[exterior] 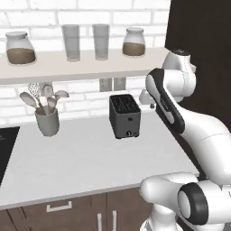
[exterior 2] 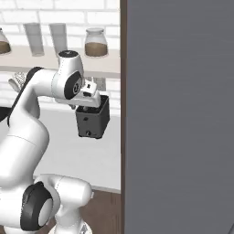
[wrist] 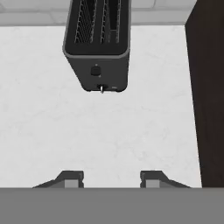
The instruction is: Take a straw from the drawer in front and place it inside the glass cup on the dining counter.
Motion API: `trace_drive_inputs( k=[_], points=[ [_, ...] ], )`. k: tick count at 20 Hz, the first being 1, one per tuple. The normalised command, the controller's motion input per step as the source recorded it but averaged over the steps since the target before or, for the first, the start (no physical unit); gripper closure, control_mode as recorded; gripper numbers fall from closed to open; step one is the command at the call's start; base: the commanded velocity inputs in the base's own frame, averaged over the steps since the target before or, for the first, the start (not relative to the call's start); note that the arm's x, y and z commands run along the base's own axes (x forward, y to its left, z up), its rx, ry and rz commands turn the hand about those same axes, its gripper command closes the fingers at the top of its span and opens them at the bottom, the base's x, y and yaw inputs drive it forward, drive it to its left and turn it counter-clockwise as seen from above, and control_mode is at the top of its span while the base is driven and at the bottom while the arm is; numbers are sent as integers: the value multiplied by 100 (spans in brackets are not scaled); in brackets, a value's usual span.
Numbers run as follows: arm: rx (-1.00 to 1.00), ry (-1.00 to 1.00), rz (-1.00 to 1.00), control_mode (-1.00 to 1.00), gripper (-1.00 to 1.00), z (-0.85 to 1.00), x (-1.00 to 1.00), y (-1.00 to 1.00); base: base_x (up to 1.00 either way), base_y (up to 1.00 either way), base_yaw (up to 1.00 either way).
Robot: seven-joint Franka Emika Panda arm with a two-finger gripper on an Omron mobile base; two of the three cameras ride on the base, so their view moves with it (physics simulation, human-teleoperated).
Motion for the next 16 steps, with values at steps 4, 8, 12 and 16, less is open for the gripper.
trace_drive_inputs(
  k=[4, 8, 12, 16],
  points=[
    [0, 0, 0, 100, -100, 0, -1, 0, -20, 10, 0],
    [0, 0, 0, 100, -100, 0, 0, 0, -58, 62, -22],
    [0, 0, 0, 100, -100, 0, 0, 0, -60, 83, -43],
    [0, 0, 0, 100, -100, 0, 0, 0, -41, 84, -51]
  ],
)
